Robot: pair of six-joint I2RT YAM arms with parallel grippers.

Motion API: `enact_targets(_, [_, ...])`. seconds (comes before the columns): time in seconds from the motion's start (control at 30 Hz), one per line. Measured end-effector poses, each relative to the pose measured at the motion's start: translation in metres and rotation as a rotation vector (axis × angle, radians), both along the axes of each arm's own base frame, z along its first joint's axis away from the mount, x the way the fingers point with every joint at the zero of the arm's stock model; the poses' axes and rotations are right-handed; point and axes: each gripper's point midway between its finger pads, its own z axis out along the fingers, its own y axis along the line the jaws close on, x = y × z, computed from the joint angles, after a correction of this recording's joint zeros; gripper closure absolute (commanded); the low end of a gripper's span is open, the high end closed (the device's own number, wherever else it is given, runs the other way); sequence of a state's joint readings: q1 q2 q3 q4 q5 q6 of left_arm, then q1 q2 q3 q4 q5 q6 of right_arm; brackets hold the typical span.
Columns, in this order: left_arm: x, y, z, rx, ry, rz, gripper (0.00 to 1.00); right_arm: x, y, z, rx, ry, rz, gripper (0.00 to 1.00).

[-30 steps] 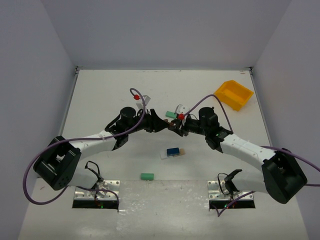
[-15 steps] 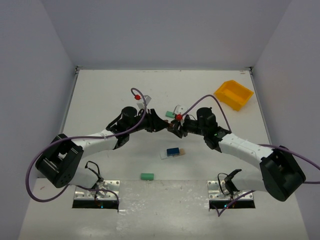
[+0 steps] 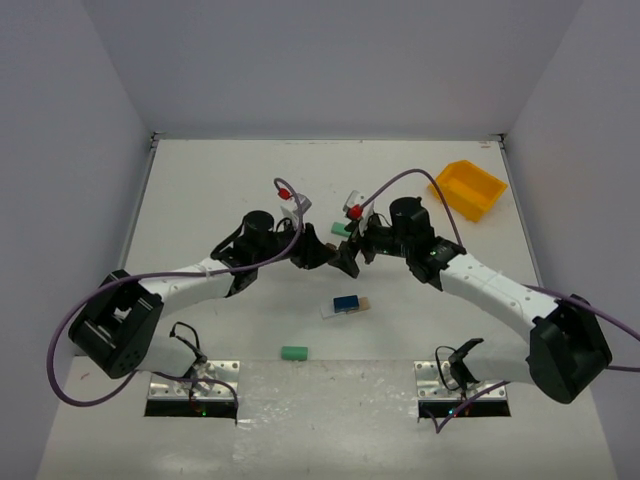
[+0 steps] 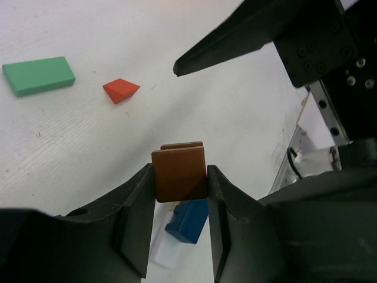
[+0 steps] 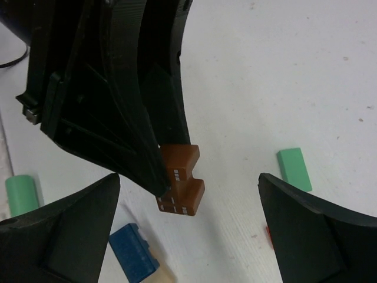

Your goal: Build the wood block tower

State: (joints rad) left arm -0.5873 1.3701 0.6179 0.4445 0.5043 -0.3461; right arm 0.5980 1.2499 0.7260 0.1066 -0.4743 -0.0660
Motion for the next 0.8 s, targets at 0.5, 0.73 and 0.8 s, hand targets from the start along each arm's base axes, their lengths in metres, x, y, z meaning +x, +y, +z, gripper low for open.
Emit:
enact_targets(0.5, [-0.081,0.012,0.037,-0.044,-0.470,-0.419,1.00,-0.089,0.004,0.018,0.092,0.011,0.451,0.06])
enact_targets(0.73, [-0.083,0.011,0.034,-0.045,-0.460,-0.439,1.00,-0.084,0.008,0.010,0.091,0.054,0.435,0.22])
enact_targets(0.8, [-0.083,0.011,0.035,-0.047,-0.463,-0.440,1.00,-0.081,0.009,0.011,0.091,0.048,0.420,0.26])
